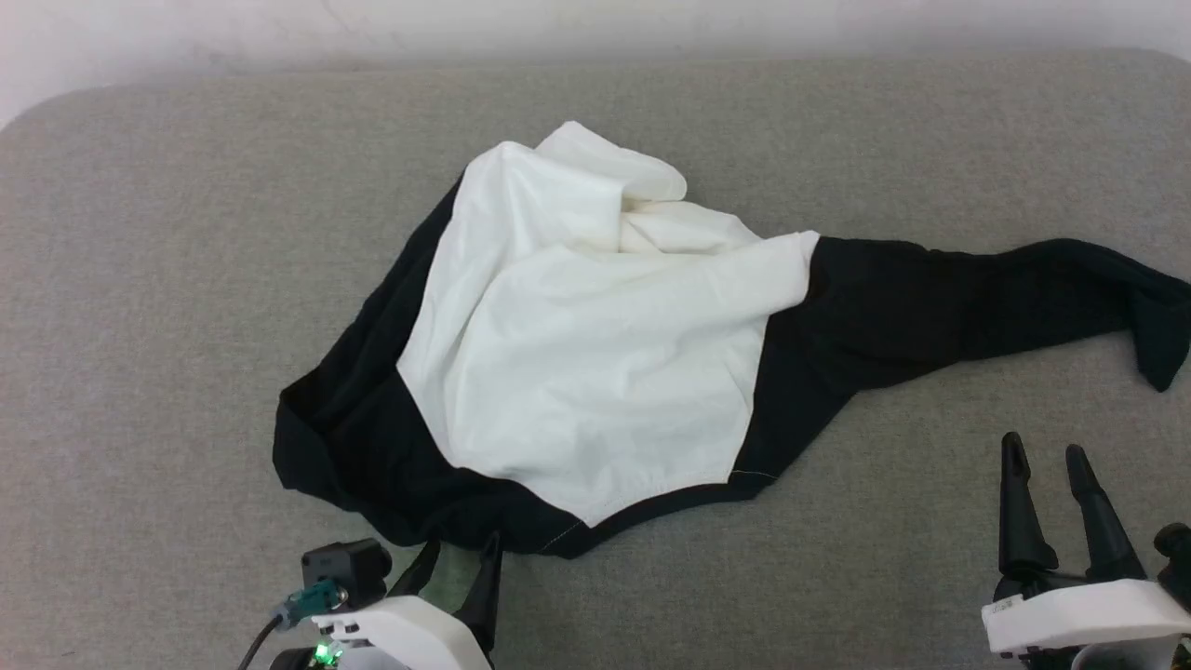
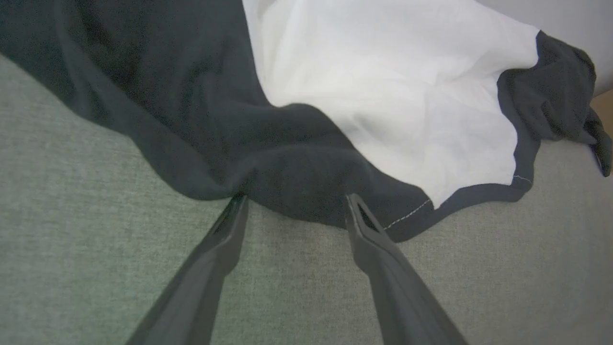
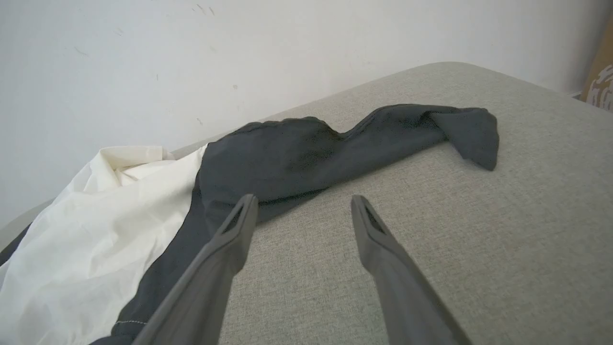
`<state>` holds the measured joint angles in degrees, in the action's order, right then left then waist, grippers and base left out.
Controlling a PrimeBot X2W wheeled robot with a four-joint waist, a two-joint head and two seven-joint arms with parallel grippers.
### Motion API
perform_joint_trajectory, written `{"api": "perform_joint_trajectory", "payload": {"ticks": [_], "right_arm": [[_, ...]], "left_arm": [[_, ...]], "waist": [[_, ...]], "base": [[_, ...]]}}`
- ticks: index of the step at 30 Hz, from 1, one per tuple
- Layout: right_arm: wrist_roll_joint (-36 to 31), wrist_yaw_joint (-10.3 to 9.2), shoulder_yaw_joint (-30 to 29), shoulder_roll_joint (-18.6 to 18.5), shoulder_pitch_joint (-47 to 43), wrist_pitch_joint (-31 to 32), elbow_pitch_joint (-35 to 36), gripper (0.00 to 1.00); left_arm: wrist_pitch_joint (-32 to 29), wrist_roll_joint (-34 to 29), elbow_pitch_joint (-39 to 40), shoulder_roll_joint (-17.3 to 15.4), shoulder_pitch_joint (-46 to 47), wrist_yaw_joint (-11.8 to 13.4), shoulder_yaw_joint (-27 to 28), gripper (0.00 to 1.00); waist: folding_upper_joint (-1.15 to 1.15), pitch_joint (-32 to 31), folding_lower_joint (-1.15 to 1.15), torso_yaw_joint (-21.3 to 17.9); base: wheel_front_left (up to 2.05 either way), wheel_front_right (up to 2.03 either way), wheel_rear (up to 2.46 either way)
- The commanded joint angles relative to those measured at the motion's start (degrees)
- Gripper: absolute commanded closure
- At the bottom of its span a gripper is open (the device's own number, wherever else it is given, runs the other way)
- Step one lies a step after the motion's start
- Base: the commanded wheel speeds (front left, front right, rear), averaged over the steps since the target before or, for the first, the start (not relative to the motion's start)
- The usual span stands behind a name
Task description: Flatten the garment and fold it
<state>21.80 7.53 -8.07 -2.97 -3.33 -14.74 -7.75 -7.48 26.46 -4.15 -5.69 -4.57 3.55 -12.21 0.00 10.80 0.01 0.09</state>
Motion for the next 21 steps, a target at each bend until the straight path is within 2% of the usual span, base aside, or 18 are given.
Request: {"api": "perform_joint_trajectory", "payload": {"ticks": [1,10,15,18,21], "right_arm": [[0.1,-0.04,-0.1,0.1,0.9,-0.3,0.1,0.0],[0.0,-0.04,-0.5,0.1,1.1,-0.3,0.3,0.0],[0.0,-0.04,-0.7,0.1,1.2,-0.3,0.2,0.0],[-0.1,-0.04,-0.6,0.1,1.5,-0.3,0.0,0.0],[-0.1,-0.04,-0.5,0.1,1.7,-0.3,-0.1,0.0]], "left_arm": [[0.0,0.3,-1.1,-0.1,1.3,-0.4,0.2,0.0],[0.7,3.8,-5.7,0.7,3.1,0.3,2.3,0.0],[1.6,3.4,-6.8,0.3,3.6,-0.1,1.9,0.0],[1.4,1.9,-7.9,-0.3,4.8,-0.2,0.7,0.0],[-0.2,-2.0,-8.7,-2.4,5.9,0.3,-1.9,0.0]], "waist": [[0.0,0.5,-0.01,-0.6],[0.0,1.4,-0.01,-2.0],[0.0,2.1,-0.01,-1.8],[0.0,2.1,-0.01,-1.8],[0.0,2.0,-0.01,-1.8]], "base": [[0.0,0.0,0.0],[0.0,0.0,0.0],[0.0,0.0,0.0],[0.0,0.0,0.0],[0.0,0.0,0.0]]}}
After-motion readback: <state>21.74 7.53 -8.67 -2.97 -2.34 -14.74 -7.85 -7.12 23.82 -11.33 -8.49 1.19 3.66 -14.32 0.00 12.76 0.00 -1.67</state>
